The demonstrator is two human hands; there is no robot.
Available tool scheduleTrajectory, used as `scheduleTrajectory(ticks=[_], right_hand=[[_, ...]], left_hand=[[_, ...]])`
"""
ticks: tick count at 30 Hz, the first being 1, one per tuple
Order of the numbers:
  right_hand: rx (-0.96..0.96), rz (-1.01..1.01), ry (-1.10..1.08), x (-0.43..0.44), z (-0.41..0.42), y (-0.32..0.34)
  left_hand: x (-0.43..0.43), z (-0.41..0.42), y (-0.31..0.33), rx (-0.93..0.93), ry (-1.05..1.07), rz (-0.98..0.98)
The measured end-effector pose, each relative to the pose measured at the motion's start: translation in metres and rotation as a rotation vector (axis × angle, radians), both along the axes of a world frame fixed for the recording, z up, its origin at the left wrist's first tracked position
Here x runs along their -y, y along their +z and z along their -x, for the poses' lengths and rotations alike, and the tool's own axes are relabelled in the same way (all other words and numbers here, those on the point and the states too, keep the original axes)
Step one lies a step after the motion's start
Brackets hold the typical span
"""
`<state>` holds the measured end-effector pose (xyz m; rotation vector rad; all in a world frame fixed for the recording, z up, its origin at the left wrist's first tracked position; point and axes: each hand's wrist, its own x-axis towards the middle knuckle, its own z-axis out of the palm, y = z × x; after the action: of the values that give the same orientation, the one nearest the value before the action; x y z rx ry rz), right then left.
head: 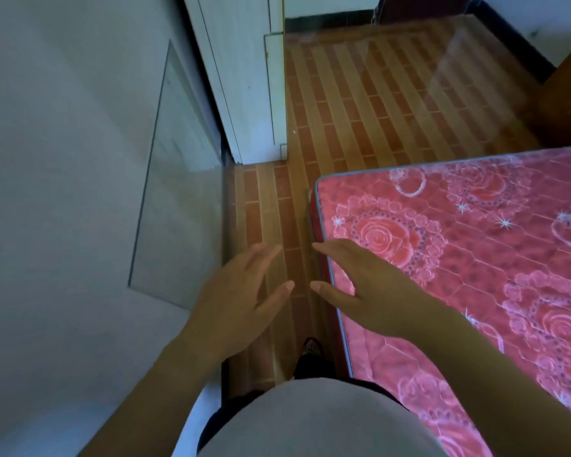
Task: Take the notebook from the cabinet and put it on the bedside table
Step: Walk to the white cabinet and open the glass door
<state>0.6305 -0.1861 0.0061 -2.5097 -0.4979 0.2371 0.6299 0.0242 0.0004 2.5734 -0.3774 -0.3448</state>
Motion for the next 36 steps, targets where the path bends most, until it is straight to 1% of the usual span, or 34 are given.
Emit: scheduleTrajectory(ticks=[4,11,17,21,25,28,32,36], right_hand=[[-0.044,0.044,-0.008,0.015,-0.061,0.005],[-0.064,0.017,-0.008,0.006,-0.168,-0.003],[-0.034,0.021,-0.007,-0.012,-0.287,-0.013],[-0.134,0.026,-0.043,-0.029,-0.370,-0.010],[-0.156,-0.015,-0.060,-0.050,-0.447,-0.001],[-0.117,-0.021,-0.091,-0.052,-0.495,0.004],[-0.070,-0.043,-0.173,-0.034,-0.544,0.005],[-0.030,-0.064,-0.274,-0.002,-0.599,-0.008]], left_hand=[[0.011,-0.062,0.009,-0.019,0.002,-0.059],[0.003,-0.162,0.011,-0.038,0.046,-0.034],[-0.020,-0.284,0.000,-0.020,0.066,0.022],[-0.037,-0.374,0.001,-0.007,0.072,0.056],[-0.052,-0.456,0.007,0.028,0.028,0.065],[-0.053,-0.511,0.008,0.057,-0.025,0.038],[-0.032,-0.574,0.010,0.041,-0.119,0.058],[0.003,-0.643,0.006,0.032,-0.224,0.053]])
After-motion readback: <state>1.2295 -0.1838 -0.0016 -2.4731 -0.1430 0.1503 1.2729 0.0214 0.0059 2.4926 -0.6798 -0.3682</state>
